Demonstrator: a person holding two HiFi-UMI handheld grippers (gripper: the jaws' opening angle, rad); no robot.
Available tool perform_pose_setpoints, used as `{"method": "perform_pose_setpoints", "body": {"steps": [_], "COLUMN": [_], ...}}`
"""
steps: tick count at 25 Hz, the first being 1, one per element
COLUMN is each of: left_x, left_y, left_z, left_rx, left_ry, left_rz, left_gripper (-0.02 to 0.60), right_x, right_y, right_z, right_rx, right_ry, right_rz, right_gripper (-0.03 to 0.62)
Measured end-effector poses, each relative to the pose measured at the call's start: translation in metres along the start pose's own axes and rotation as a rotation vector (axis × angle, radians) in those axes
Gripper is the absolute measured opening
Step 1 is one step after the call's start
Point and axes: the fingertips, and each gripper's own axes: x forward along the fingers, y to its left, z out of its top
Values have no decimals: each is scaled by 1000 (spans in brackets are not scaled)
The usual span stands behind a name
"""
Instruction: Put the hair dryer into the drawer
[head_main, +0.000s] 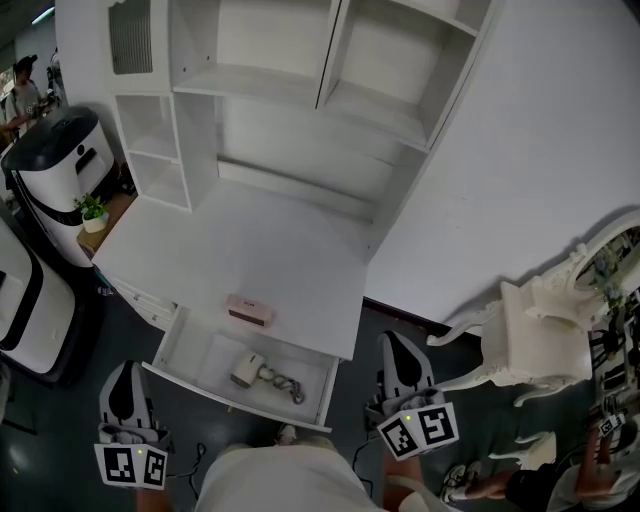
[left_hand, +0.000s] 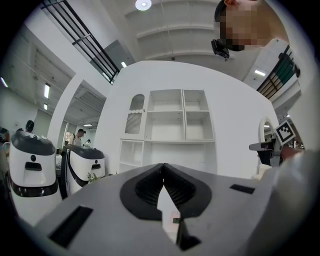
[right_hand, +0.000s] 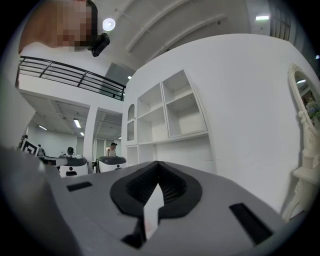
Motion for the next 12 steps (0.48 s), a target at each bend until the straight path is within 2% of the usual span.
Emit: {"method": "perform_pose_setpoints", "body": {"steps": [12], "left_x": [-6], "left_y": [17], "left_z": [-10], "left_rx": [1], "left_ry": [21], "left_rz": [76], "left_gripper": [15], "right_x": [39], "right_y": [21], "right_z": [-19], "right_rx": [-9], "right_ry": [48], "right_rz": [93], "right_gripper": [9]}}
